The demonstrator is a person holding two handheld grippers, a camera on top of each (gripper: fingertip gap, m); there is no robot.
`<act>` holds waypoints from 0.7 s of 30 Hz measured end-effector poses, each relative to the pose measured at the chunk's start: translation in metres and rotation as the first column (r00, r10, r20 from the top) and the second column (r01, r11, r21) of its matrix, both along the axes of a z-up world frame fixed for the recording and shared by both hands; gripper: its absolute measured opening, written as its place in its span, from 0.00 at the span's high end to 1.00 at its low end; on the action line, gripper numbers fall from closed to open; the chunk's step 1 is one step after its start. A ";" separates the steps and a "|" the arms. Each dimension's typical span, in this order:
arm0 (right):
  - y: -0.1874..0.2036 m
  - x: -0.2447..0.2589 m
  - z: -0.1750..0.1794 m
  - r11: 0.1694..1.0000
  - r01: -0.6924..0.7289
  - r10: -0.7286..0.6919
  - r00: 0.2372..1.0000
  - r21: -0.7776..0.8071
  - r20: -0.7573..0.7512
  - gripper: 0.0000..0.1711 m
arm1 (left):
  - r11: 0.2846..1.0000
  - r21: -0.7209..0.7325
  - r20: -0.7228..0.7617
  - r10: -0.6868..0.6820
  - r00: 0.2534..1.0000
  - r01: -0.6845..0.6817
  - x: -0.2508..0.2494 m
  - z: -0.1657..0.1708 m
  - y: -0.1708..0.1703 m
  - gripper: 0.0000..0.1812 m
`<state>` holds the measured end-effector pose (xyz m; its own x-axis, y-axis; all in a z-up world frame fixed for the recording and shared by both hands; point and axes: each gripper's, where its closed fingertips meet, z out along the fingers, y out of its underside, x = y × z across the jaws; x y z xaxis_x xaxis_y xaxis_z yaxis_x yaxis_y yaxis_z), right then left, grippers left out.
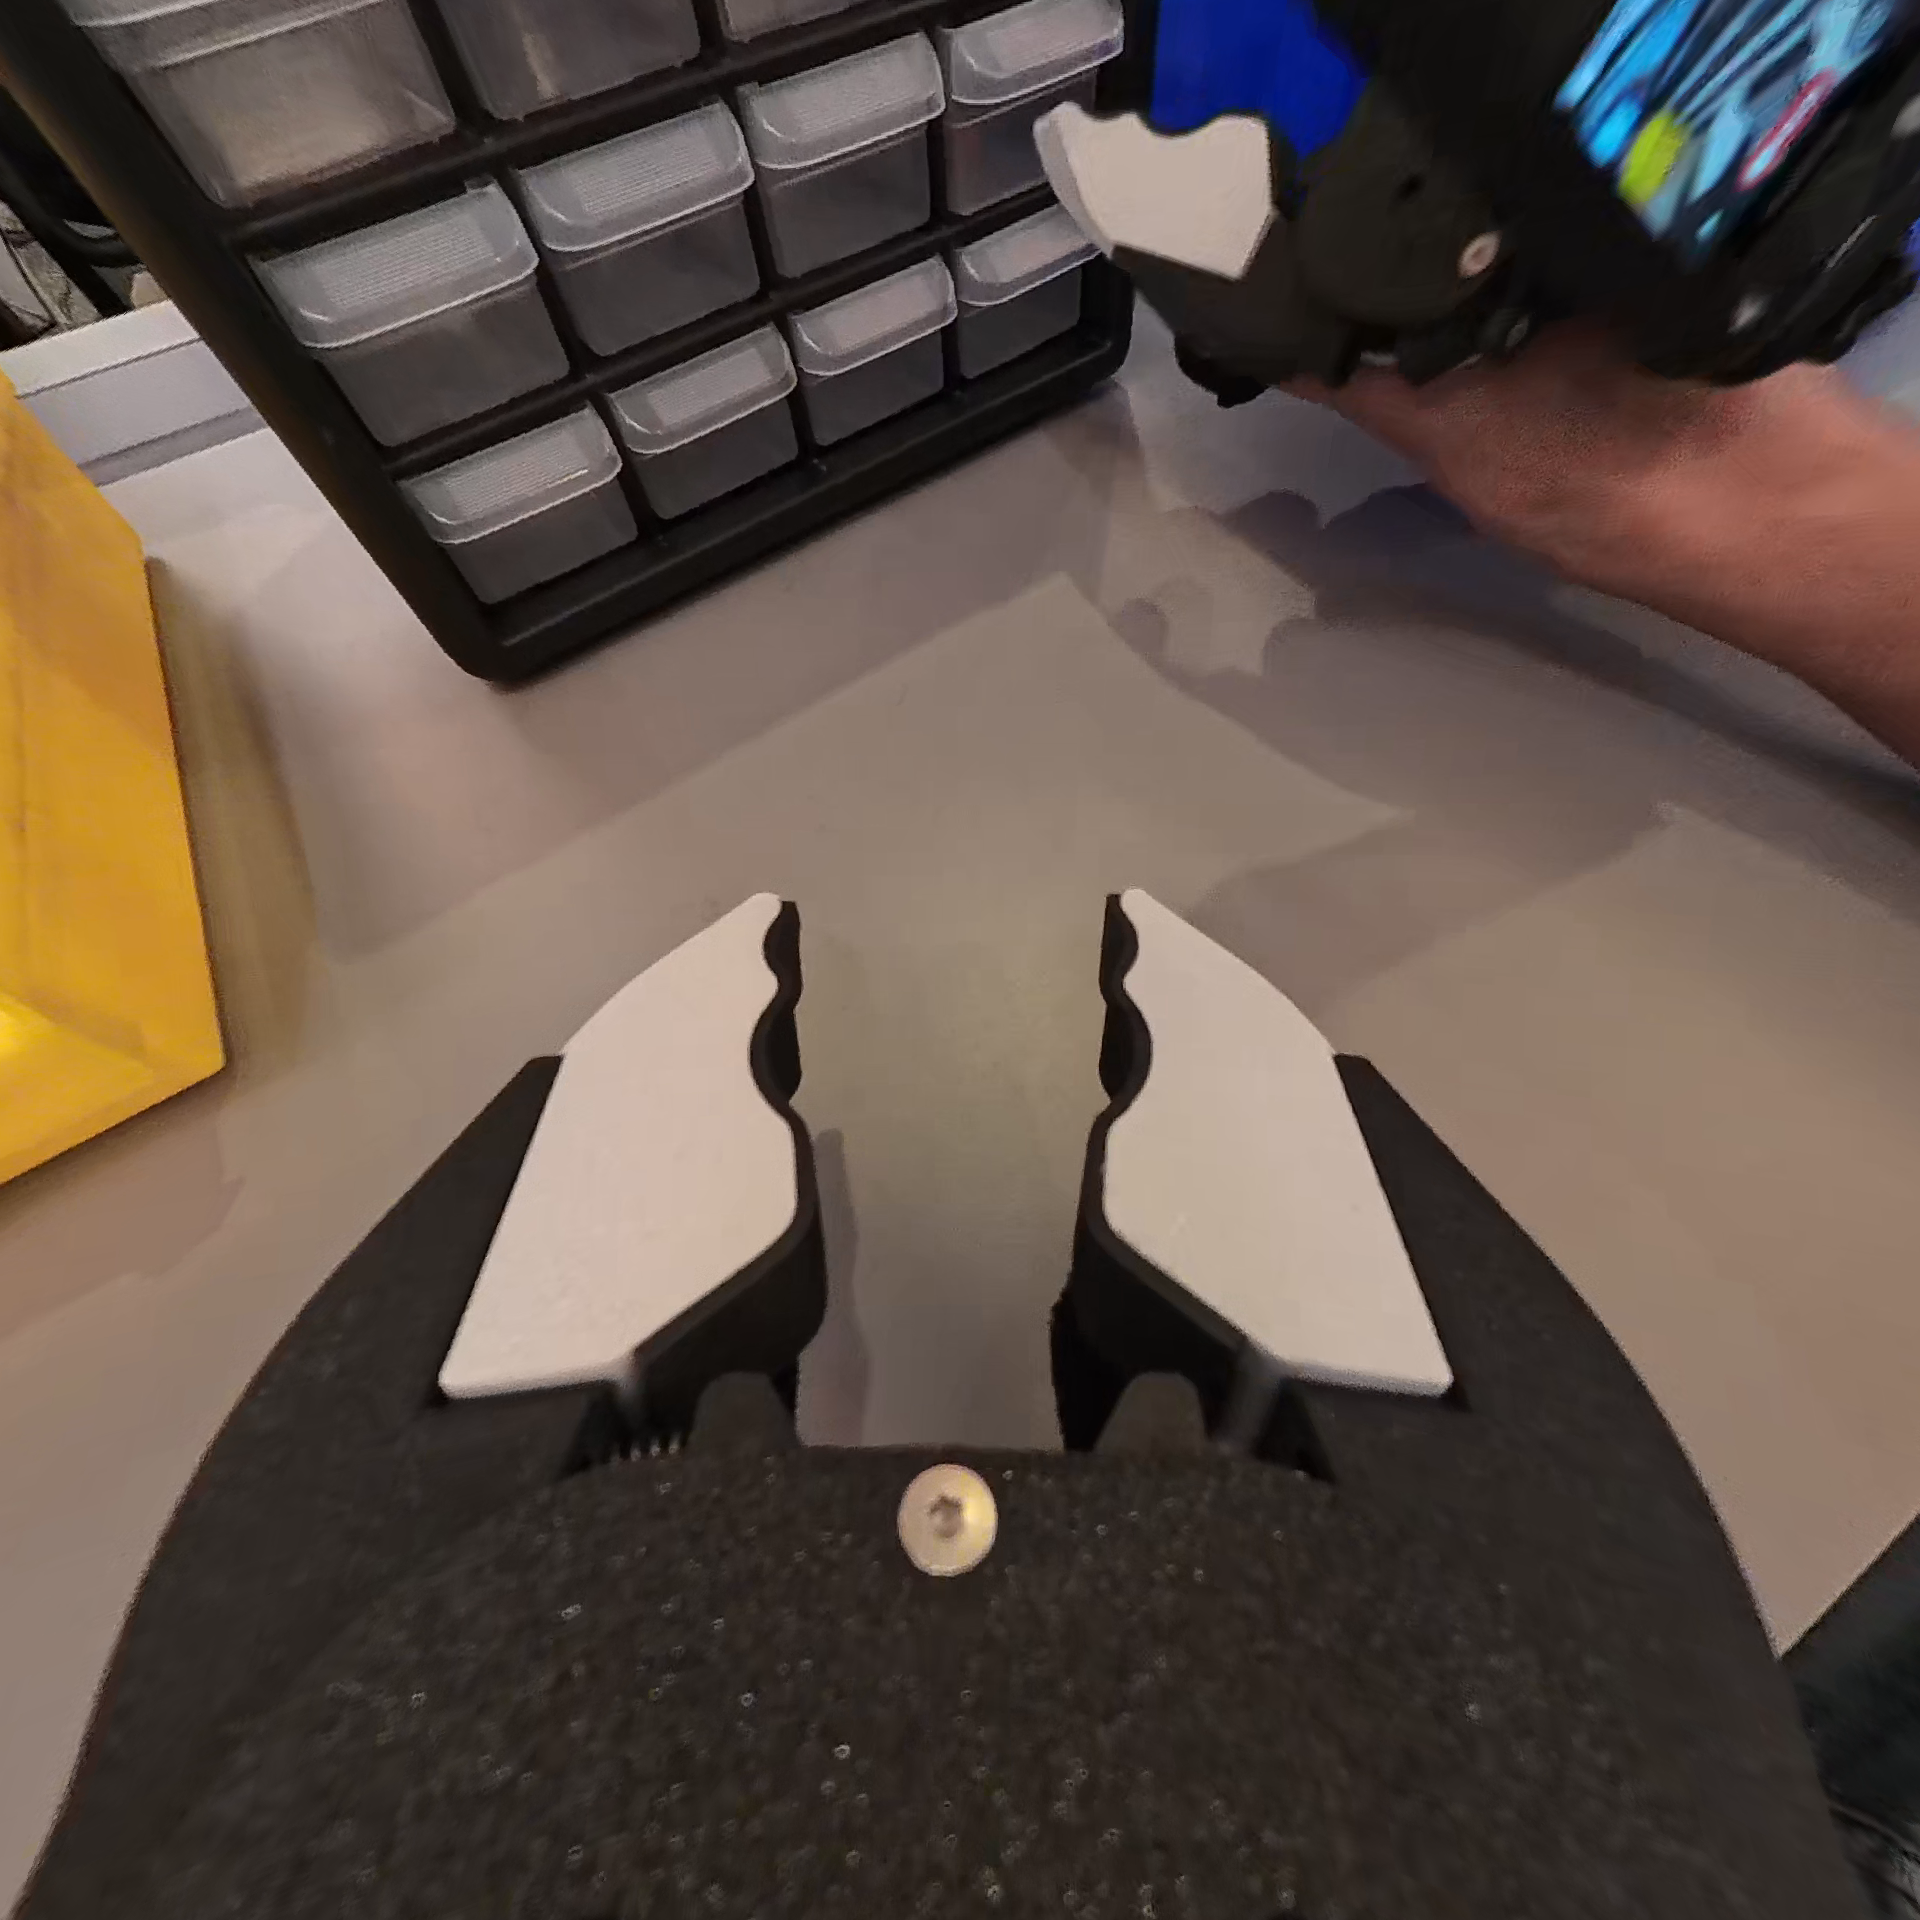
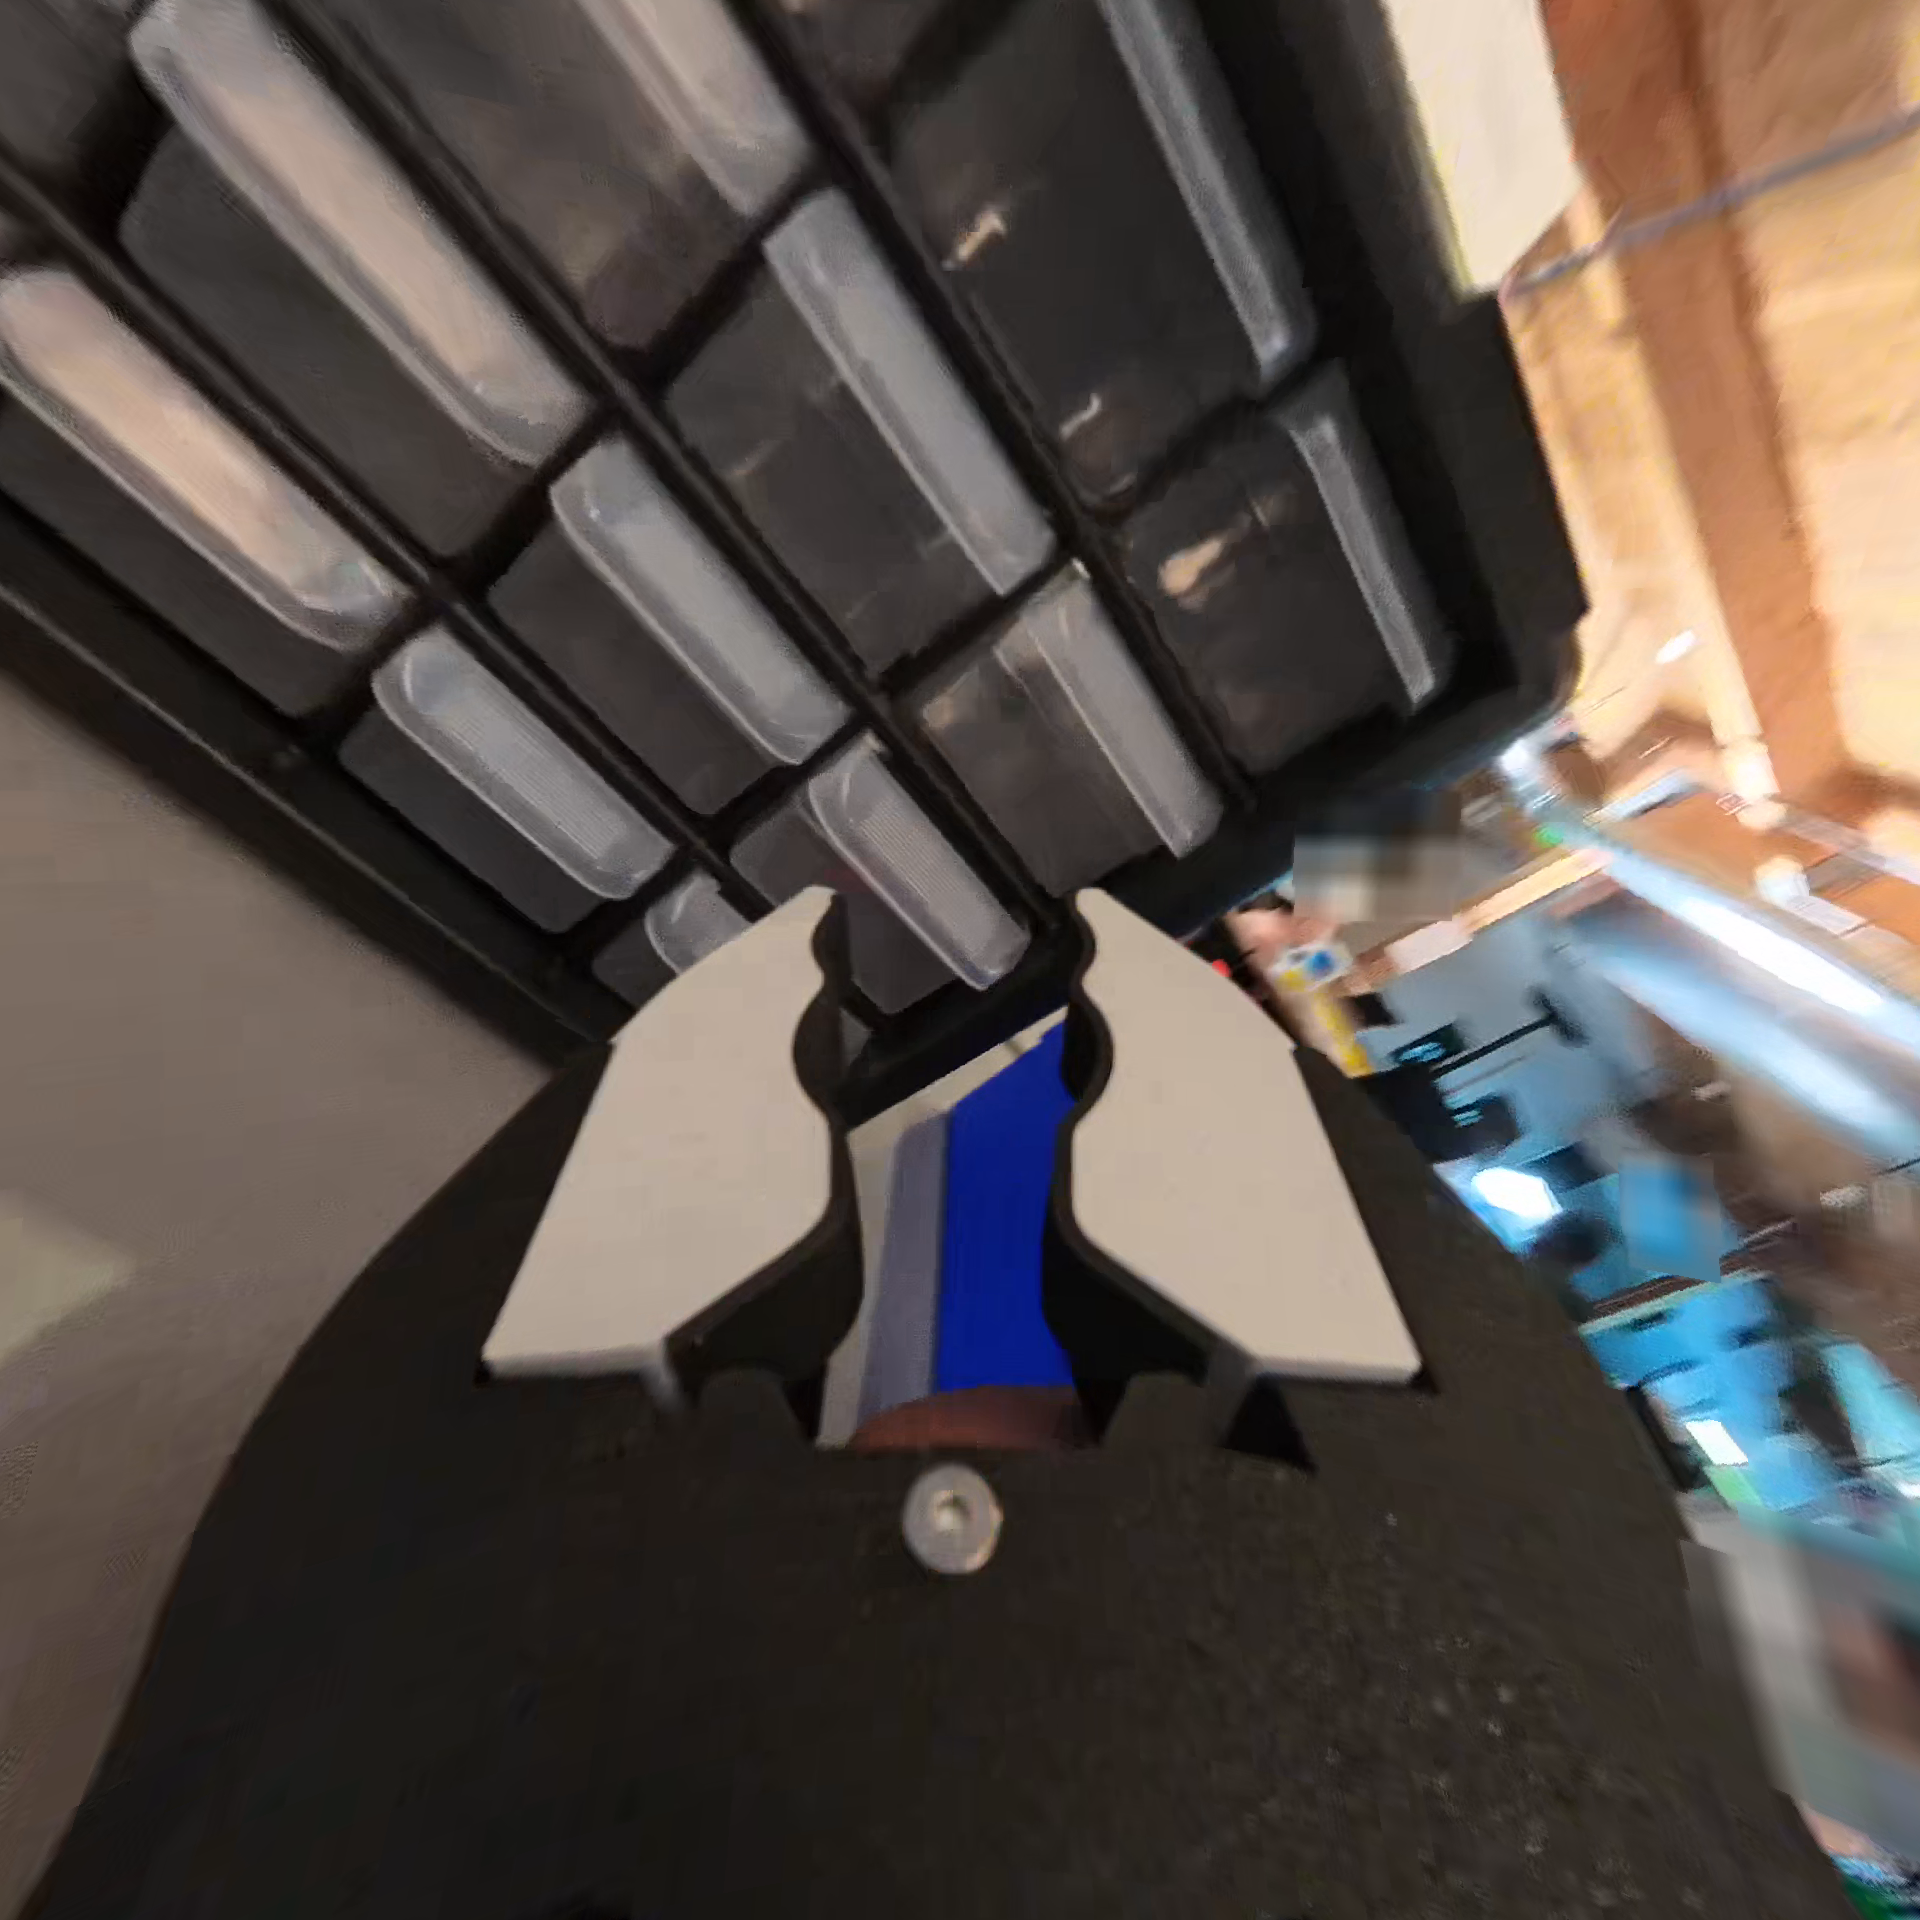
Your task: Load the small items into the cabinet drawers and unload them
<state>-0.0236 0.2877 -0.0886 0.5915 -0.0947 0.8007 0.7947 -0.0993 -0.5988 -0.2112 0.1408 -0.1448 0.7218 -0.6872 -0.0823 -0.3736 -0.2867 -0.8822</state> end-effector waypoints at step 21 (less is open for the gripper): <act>-0.031 0.003 -0.016 0.993 0.050 -0.044 0.997 -0.103 0.061 0.79 | 0.999 -0.044 -0.013 -0.018 1.000 0.017 0.006 -0.008 -0.004 0.69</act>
<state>-0.0202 0.2565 -0.1045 0.5399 -0.0350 0.8410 0.8213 -0.1967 -0.5355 -0.2051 0.1365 -0.1525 0.7085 -0.7030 -0.0618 -0.3908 -0.3179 -0.8638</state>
